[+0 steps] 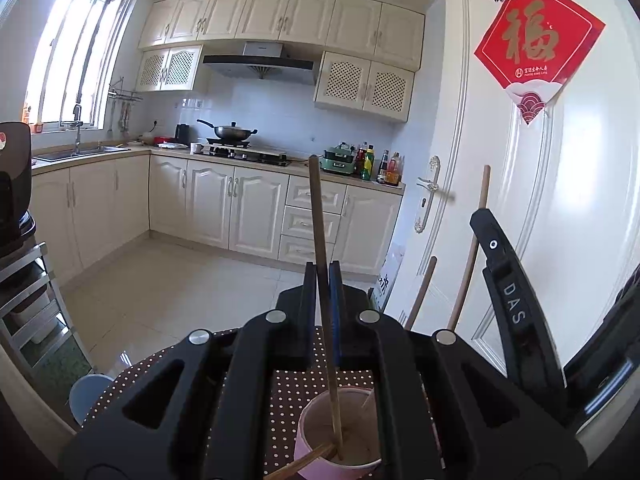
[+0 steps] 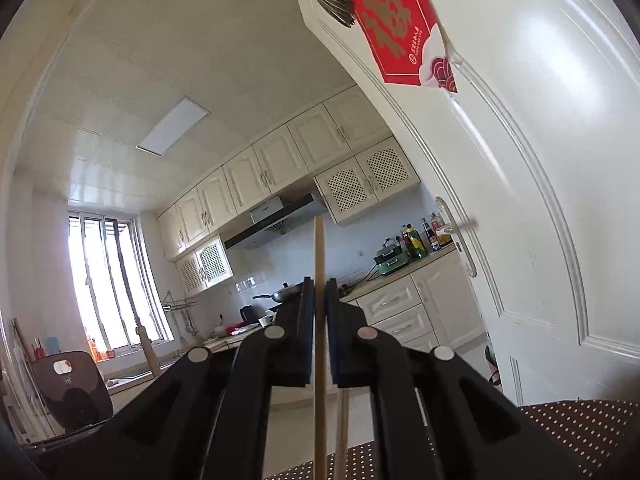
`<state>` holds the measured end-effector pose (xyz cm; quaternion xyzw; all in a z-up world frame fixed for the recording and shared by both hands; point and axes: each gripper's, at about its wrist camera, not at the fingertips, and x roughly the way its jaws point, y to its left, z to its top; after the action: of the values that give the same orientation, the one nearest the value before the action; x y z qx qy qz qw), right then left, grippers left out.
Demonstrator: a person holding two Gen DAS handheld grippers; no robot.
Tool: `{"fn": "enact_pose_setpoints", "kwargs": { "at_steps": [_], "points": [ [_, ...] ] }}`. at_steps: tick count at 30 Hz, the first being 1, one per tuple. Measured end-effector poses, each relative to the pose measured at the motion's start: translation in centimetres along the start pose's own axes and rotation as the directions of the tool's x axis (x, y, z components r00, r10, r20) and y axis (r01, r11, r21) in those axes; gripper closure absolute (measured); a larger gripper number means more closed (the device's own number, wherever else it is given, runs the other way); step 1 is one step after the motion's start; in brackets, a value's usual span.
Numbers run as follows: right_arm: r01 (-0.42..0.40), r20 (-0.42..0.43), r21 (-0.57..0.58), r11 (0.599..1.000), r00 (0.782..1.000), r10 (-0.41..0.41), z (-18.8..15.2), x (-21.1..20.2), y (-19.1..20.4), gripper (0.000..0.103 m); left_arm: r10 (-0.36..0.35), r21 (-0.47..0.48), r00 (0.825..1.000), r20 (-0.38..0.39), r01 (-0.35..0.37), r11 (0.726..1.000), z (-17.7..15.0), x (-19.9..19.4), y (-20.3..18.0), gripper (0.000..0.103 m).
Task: Organize utensils
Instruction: 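Open the left tool over the cup while the right tool releases its chopstick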
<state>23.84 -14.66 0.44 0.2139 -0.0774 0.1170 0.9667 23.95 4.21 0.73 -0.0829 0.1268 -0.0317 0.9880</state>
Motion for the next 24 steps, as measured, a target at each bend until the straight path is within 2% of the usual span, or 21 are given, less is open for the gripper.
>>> {"fn": "enact_pose_setpoints", "kwargs": {
  "at_steps": [11,18,24],
  "points": [
    [0.026,-0.046,-0.066,0.997,0.999,-0.029,-1.5,0.3,0.2,0.098,-0.004,0.013,1.0,-0.001,0.004,1.0,-0.1,-0.2,-0.1,0.096],
    [0.028,-0.124,-0.111,0.993,0.991,-0.042,-2.1,-0.2,-0.3,0.098,-0.026,0.047,1.0,-0.001,0.026,0.999,-0.3,-0.4,-0.5,0.096],
    [-0.01,-0.228,-0.105,0.994,0.974,-0.015,-2.5,-0.1,-0.9,0.095,-0.049,0.094,0.999,-0.019,0.05,0.994,-0.6,-0.4,-0.8,0.096]
  ]
}}
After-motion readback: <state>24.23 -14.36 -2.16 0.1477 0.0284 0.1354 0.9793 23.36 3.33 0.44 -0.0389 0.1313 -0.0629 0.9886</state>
